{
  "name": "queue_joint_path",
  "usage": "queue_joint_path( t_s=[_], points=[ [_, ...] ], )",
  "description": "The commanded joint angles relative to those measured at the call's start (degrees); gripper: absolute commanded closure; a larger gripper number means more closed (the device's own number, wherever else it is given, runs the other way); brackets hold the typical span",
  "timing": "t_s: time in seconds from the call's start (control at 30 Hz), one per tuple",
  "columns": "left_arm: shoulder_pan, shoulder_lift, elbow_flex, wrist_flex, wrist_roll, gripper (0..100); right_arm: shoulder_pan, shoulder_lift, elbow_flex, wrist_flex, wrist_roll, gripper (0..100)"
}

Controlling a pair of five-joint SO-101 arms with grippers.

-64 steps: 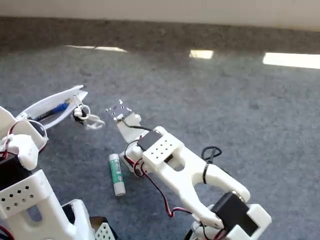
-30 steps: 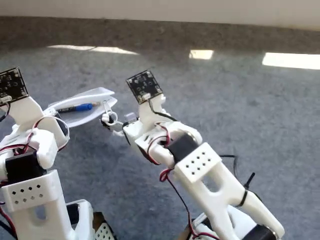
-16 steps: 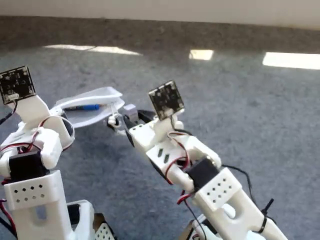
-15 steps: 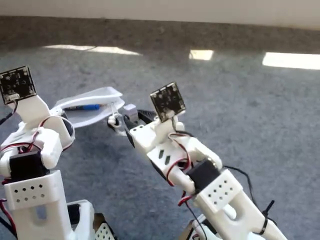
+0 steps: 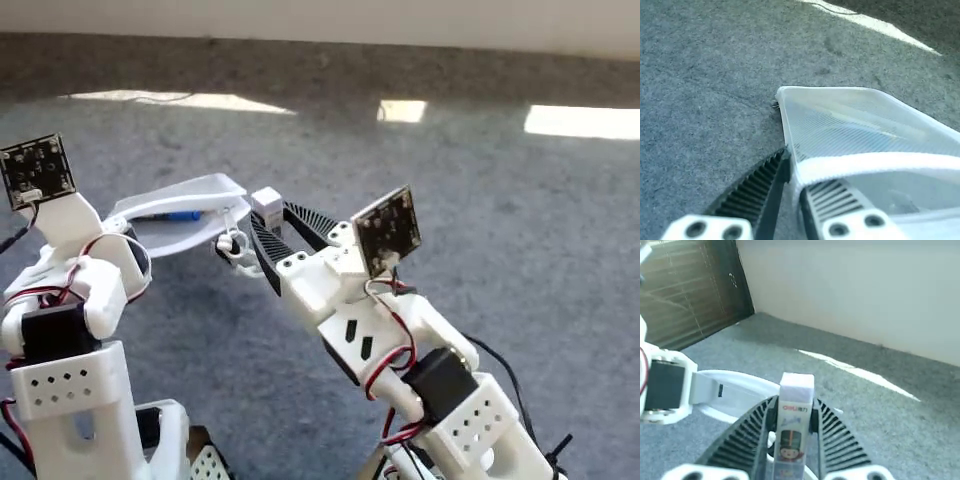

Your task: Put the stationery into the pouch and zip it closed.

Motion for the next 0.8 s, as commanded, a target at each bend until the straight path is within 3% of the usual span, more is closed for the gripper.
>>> queue_joint_path(
  t_s=[0.0,0.23,0.43,0.77],
  points=[
    [1.3,0.1,-0.2,-0.4,-0.7,99,-2.9,-2.2,-1.0,-7.0,-0.7,99.4],
    [1.3,0.1,-0.2,-0.4,-0.7,99,-9.3,2.0,5.2,-29.5,-0.5,99.4],
    [1.3,0.1,-0.1,-0.4,-0.7,99,-9.2,12.1,11.0,-50.0,-0.4,99.4],
    [1.3,0.1,-0.1,-0.4,-0.7,99,-8.9,33.9,11.6,-72.8,-0.3,99.4]
  ],
)
